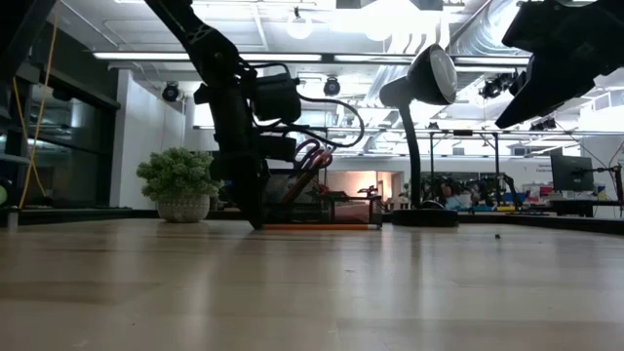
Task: Pick and place office supplies into organizer
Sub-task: Put the yellow pencil into the black desk organizer
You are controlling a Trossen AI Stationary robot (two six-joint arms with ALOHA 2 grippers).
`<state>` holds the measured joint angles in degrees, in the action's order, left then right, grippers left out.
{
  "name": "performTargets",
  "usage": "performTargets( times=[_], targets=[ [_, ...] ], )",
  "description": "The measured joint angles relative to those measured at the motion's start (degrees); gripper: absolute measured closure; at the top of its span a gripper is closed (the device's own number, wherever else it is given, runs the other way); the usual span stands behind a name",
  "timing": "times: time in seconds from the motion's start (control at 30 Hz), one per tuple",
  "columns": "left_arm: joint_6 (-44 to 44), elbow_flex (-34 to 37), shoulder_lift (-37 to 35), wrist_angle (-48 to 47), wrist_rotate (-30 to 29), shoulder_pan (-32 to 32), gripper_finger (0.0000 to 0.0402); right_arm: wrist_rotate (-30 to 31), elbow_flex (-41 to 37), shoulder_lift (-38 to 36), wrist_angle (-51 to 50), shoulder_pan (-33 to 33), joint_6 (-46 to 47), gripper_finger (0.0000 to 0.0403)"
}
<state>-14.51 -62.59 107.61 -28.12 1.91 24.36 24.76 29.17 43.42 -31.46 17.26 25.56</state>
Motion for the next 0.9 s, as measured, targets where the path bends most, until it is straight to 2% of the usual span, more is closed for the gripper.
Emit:
performTargets(
  times=[0.27, 0.4, 0.9],
  targets=[
    [0.2, 0.0, 0.0, 0.1, 0.0, 0.0, 0.0367, 0.9, 0.0, 0.0, 0.0, 0.0, 0.0, 0.0397],
    [3.1, 0.0, 0.1, 0.2, 0.0, 0.0, 0.0395, 0.4, 0.0, 0.0, 0.0, 0.0, 0.0, 0.04],
    [4.0, -2.8, 0.1, 0.6, 4.7, -1.1, 0.04, 1.5, 0.0, 0.0, 0.0, 0.0, 0.0, 0.0401]
  ],
)
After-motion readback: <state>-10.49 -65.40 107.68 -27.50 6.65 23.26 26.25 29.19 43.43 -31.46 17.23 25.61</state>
